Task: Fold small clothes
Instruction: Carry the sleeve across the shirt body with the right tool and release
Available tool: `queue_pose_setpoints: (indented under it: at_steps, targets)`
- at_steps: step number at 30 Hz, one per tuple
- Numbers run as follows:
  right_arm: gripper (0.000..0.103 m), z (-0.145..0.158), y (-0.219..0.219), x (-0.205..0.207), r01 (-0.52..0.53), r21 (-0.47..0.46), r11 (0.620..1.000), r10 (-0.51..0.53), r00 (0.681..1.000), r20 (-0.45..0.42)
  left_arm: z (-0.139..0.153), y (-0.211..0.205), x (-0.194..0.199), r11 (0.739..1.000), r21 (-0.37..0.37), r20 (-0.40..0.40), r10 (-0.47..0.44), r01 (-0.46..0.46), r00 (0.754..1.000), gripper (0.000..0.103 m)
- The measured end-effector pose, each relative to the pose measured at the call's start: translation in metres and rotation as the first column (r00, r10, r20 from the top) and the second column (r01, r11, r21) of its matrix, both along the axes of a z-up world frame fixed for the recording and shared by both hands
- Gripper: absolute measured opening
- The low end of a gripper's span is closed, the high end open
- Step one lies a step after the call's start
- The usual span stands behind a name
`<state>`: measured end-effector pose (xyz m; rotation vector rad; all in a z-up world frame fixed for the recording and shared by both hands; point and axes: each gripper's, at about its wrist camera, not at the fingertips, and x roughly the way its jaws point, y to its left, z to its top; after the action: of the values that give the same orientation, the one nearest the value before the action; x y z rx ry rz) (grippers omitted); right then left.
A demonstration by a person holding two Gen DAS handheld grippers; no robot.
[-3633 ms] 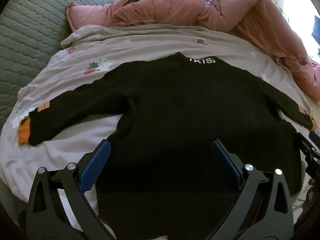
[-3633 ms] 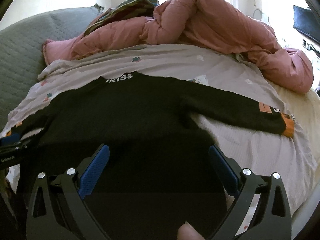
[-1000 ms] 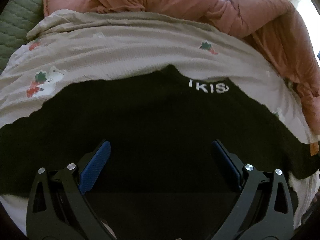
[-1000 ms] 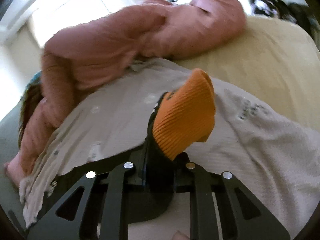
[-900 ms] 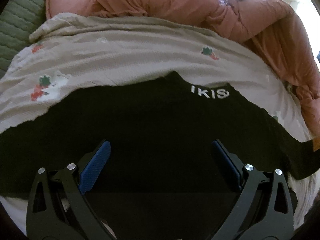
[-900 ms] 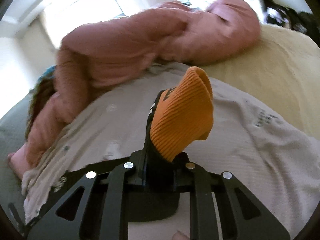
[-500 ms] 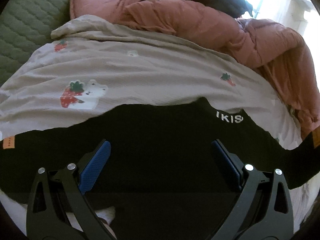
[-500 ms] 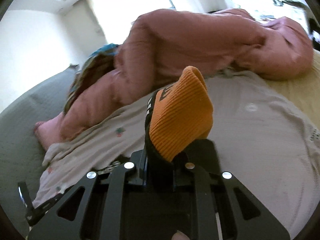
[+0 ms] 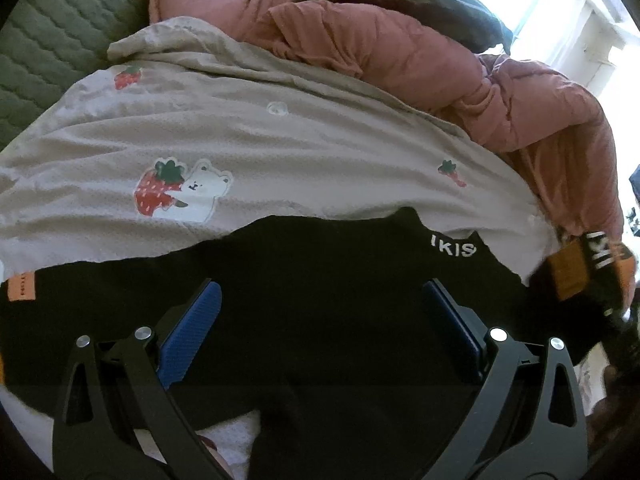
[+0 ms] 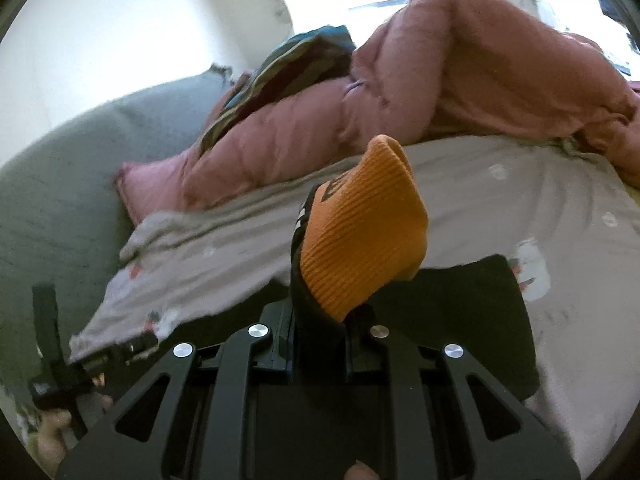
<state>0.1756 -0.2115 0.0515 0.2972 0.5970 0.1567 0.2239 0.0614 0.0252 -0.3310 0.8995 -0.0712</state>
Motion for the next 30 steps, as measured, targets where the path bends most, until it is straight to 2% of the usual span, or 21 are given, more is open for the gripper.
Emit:
queue_pose_setpoints:
  at_steps: [4, 10, 15, 17, 25, 27, 30]
  targets:
    - [0.015, -0.016, 0.034, 0.006, -0.052, -0.028, 0.998, 0.051, 0.998, -0.031, 0.001, 0.008, -0.002, 1.000, -0.018, 0.005, -0.001, 0.001, 1.000, 0.094]
    - [0.017, -0.043, 0.070, 0.009, -0.101, -0.087, 0.991, 0.094, 0.992, -0.079, -0.016, 0.021, 0.003, 0.997, -0.075, -0.053, -0.002, -0.002, 0.999, 0.094]
    - [0.019, -0.062, 0.094, 0.013, -0.151, -0.120, 0.981, 0.136, 0.983, -0.127, -0.019, 0.031, 0.003, 0.994, -0.110, -0.059, 0.006, -0.012, 0.998, 0.094]
    - [0.029, -0.065, 0.097, 0.013, -0.168, -0.120, 0.978, 0.152, 0.979, -0.136, -0.020, 0.035, 0.004, 0.992, -0.126, -0.062, 0.012, -0.020, 0.998, 0.094]
    - [0.046, -0.059, 0.109, -0.001, -0.271, -0.113, 0.956, 0.255, 0.957, -0.135, -0.024, 0.046, 0.006, 0.978, -0.205, -0.071, 0.011, -0.025, 0.997, 0.094]
    - [0.047, -0.056, 0.107, -0.005, -0.280, -0.106, 0.954, 0.265, 0.955, -0.130, -0.025, 0.046, 0.006, 0.974, -0.227, -0.072, 0.002, -0.019, 0.997, 0.094]
    - [0.054, -0.049, 0.097, -0.009, -0.249, -0.123, 0.961, 0.235, 0.965, -0.113, -0.027, 0.043, 0.004, 0.969, -0.247, -0.068, -0.022, 0.005, 0.997, 0.094]
